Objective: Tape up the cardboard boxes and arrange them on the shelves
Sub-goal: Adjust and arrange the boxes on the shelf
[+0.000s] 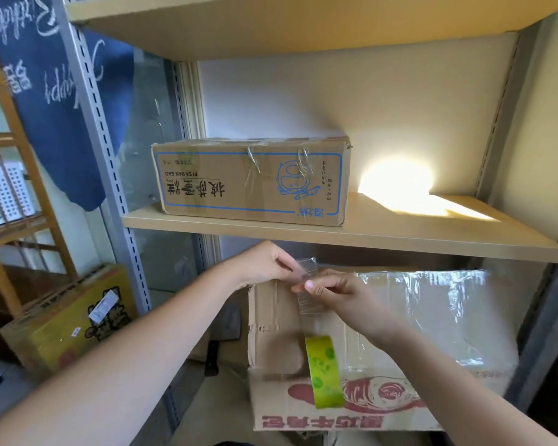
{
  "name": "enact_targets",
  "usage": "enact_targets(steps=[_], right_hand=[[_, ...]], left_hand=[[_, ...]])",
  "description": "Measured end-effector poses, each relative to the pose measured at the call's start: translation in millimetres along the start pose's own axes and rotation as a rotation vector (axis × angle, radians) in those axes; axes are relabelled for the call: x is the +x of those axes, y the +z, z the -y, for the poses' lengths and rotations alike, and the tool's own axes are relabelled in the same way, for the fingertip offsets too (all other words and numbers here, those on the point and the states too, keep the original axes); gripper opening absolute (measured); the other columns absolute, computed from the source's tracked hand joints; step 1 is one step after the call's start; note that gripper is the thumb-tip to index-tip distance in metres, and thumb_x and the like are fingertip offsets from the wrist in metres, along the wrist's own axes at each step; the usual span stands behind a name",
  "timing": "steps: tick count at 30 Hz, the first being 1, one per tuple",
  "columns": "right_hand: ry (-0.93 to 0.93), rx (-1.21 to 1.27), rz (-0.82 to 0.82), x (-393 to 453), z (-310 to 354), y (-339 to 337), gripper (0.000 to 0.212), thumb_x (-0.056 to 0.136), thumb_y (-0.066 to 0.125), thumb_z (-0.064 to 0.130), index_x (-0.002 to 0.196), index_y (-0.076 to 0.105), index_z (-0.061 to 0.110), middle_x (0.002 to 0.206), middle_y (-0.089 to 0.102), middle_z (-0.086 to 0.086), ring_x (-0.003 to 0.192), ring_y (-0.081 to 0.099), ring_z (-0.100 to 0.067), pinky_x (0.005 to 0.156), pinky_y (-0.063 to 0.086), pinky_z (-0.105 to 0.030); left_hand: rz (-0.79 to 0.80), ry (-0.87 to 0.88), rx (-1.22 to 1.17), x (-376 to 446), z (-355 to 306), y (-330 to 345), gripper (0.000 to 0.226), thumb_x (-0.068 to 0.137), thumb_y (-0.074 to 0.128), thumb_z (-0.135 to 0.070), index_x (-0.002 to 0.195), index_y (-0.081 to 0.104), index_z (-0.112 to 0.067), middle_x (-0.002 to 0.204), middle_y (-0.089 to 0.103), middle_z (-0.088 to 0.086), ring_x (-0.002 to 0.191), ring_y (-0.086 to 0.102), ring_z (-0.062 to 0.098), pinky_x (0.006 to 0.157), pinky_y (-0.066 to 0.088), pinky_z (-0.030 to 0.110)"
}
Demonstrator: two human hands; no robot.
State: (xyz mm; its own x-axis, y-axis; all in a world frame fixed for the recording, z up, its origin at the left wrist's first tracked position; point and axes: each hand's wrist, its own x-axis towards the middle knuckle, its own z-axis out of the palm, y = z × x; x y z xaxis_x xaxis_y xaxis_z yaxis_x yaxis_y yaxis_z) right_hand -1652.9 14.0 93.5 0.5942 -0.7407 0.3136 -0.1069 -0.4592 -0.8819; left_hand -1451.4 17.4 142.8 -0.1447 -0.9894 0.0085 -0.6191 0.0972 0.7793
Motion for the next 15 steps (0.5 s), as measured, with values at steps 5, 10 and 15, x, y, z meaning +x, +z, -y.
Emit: enact_targets(steps=[5,10,15], right_hand=[[-0.121,-0.141,-0.015,3,18,-1,0.019,0.087,0.065,0.041,0.099,0.078,0.035,0.094,0.061,-0.006,0.092,0.06,-0.014,0.09,0.049,-0.036],[-0.17,-0.232,0.145,13,42,-10,0.013,0.087,0.066,0.035,0.092,0.078,0.037,0.091,0.054,-0.003,0.087,0.054,-0.007,0.082,0.042,-0.015],[-0.075,-0.239,0.24,20,39,-21,0.031,0.089,0.06,0.04,0.103,0.078,0.019,0.101,0.056,-0.006,0.097,0.054,-0.011,0.091,0.043,-0.028]], left_hand=[[0.016,0.003,0.057,-15,-4,-1,0.013,0.085,0.075,-0.022,0.097,0.079,-0.02,0.084,0.074,-0.016,0.078,0.061,-0.006,0.078,0.043,0.009],[0.051,-0.045,0.073,-18,-9,-3,0.023,0.088,0.071,-0.019,0.067,0.066,-0.028,0.053,0.057,-0.027,0.055,0.05,-0.016,0.061,0.035,0.006],[0.117,-0.123,0.006,-24,-1,-8,0.018,0.094,0.061,-0.012,0.099,0.075,-0.023,0.106,0.071,-0.009,0.105,0.058,0.002,0.096,0.034,0.016]])
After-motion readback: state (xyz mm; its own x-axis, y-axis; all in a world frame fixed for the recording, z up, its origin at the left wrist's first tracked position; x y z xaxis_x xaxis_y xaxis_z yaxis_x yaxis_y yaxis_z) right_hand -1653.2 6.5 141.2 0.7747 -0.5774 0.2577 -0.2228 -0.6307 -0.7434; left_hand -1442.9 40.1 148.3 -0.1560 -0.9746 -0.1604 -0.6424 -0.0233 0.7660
